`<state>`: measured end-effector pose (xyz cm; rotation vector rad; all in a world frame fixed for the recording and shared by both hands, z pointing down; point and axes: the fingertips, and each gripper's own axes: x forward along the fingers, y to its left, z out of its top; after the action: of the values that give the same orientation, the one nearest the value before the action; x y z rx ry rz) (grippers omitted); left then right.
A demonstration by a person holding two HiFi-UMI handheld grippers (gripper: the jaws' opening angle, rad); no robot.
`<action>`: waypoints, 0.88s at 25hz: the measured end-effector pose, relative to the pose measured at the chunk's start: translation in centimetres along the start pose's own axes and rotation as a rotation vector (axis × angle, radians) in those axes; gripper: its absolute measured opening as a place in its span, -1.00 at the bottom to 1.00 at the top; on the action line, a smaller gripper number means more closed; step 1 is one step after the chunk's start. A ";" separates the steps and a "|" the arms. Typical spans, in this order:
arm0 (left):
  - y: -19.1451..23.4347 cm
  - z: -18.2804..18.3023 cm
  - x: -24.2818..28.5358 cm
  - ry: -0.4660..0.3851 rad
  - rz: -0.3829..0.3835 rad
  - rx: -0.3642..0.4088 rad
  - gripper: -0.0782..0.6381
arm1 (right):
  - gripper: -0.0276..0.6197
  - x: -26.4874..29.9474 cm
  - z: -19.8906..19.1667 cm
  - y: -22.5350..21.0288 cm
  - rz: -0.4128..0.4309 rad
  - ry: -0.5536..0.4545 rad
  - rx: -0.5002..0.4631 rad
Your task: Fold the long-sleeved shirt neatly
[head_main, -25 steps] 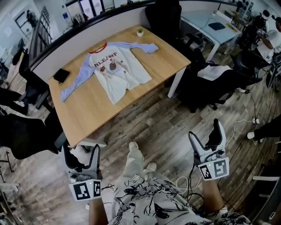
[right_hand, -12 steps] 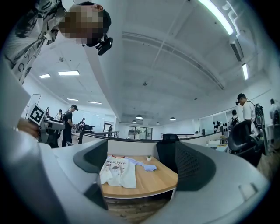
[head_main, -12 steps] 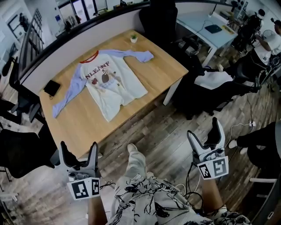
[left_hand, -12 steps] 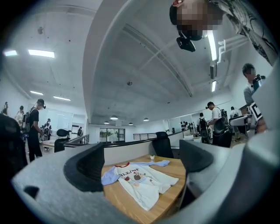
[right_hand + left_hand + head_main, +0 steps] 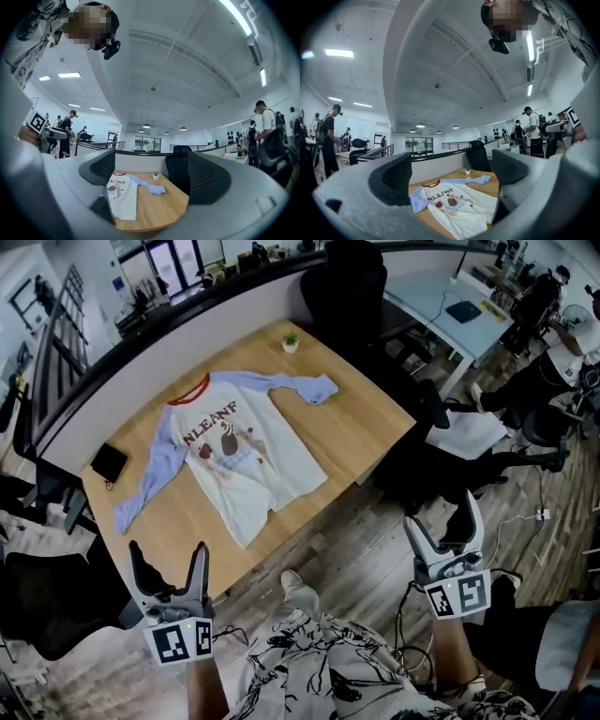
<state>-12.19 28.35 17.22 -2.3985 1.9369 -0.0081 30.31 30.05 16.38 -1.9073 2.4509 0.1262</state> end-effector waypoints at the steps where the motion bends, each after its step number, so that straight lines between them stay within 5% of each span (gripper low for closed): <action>1: 0.5 -0.1 0.8 0.000 0.001 -0.001 0.69 | 0.57 1.1 -0.1 0.0 0.002 0.000 -0.002; 12: 4.2 -2.2 4.7 0.050 0.060 -0.011 0.69 | 0.57 9.8 -0.9 0.7 0.075 0.006 -0.004; 22: 3.1 -2.8 6.6 0.096 0.244 -0.003 0.69 | 0.57 19.2 -2.9 -1.9 0.273 0.032 0.022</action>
<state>-13.97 21.08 19.59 -2.1839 2.2608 -0.1104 27.50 10.76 17.68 -1.5684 2.7095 0.0757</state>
